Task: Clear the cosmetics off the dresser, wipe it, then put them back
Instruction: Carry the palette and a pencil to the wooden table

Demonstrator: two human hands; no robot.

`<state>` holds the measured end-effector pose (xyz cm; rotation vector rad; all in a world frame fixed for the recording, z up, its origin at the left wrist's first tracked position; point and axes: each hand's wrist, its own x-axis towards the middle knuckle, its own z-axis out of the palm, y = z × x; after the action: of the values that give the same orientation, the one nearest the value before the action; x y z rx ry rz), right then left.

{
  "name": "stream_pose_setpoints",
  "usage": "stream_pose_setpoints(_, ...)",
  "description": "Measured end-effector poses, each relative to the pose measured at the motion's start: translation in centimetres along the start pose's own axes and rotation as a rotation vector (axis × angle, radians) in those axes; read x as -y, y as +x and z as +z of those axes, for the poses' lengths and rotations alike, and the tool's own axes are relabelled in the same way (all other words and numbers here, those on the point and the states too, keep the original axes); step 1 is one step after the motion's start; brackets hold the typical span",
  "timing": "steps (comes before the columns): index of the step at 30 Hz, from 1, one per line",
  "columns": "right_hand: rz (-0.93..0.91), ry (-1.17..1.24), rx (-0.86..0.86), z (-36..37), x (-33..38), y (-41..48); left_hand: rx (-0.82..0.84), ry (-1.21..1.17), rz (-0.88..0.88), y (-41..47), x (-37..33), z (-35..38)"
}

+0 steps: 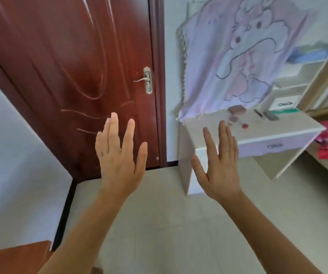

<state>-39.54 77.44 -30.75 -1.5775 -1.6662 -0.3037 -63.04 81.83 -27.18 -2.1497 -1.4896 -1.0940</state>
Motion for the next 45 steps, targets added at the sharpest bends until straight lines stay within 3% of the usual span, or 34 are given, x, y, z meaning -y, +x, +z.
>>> stream_pose_setpoints(7,0.185,-0.197,-0.090,-9.8,-15.6,-3.9,0.233,-0.189,0.199,1.3,-16.9,9.0)
stream_pose_setpoints(15,0.346,-0.316,-0.051,-11.6,-28.5,-5.5,0.273,-0.266,0.331,4.7,-27.5,20.3)
stream_pose_setpoints(26,0.335,-0.384,-0.009,-11.6,-49.5,7.0,0.361,-0.405,0.301,17.7,-40.7,38.5)
stream_pose_setpoints(30,0.441,-0.399,0.019,-11.6,-56.6,10.8,0.433,-0.423,0.290,21.9,-44.0,44.3)
stream_pose_setpoints(38,0.571,-0.389,0.161,-7.9,-70.3,13.4,0.609,-0.299,0.322,25.1,-49.2,55.7)
stream_pose_setpoints(45,0.715,-0.219,0.507,-2.2,-86.1,18.2,0.914,-0.130,0.194,25.5,-53.6,67.6)
